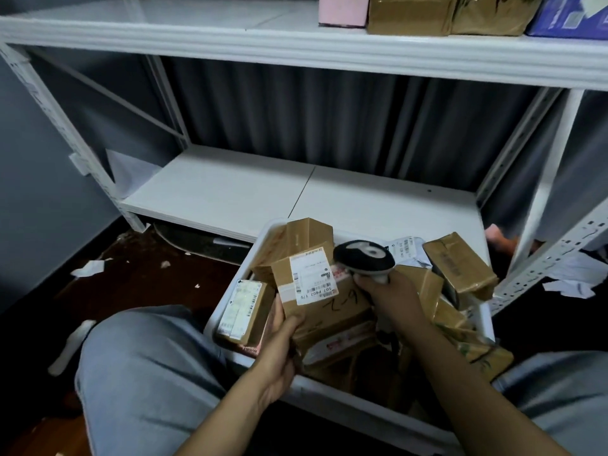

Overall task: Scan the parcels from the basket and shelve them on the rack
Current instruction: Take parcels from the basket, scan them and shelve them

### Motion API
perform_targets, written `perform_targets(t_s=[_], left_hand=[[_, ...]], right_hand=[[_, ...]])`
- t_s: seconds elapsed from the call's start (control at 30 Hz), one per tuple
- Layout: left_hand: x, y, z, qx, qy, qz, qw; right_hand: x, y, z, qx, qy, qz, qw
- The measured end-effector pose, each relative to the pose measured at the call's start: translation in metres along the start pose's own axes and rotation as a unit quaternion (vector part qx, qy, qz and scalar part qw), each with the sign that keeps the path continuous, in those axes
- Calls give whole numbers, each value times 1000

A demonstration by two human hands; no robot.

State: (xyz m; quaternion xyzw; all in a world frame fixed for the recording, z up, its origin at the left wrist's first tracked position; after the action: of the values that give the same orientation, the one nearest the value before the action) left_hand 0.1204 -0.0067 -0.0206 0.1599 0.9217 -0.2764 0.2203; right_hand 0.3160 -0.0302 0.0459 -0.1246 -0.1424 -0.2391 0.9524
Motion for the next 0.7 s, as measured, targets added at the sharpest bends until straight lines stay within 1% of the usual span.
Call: perform_targets(t_s=[0.1, 0.2, 0.27, 0.4, 0.47, 0.57, 0.63, 0.7], left_hand=[[-16, -1, 3, -12, -8, 18, 1000], [-29, 2, -2, -64, -5, 21, 998], [-32, 9, -12, -84, 23, 21, 996], [-36, 22, -38, -113, 106, 29, 987], [-44, 25, -52, -145, 170, 26, 974], [-56, 35, -69, -194, 259, -5, 946], [-62, 42, -77, -215, 297, -31, 930], [-64, 48, -83, -232, 317, -70, 917]], right_hand=[[14, 2, 9, 10, 25, -33, 999], [29, 3, 19, 16, 51, -47, 997], [36, 4, 20, 5, 62, -51, 997], [51, 8, 21, -24, 50, -42, 998], [56, 9, 23, -34, 75, -21, 996], [63, 7, 32, -43, 109, 4, 993], [72, 6, 36, -57, 110, 1, 992], [82, 5, 42, -55, 96, 17, 994]])
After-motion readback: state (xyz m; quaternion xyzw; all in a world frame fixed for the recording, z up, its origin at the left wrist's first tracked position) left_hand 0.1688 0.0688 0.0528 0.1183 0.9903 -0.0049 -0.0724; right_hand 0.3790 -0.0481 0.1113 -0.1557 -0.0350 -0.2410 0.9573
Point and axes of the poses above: each hand's wrist, its own y-axis towards the middle knuckle, its own x-axis out of the back of the hand, z = x × y, the point moved 1 cm from there along y, towards the middle knuckle, and after that the axes turned 3 degrees about -y, right-handed, at the moved point
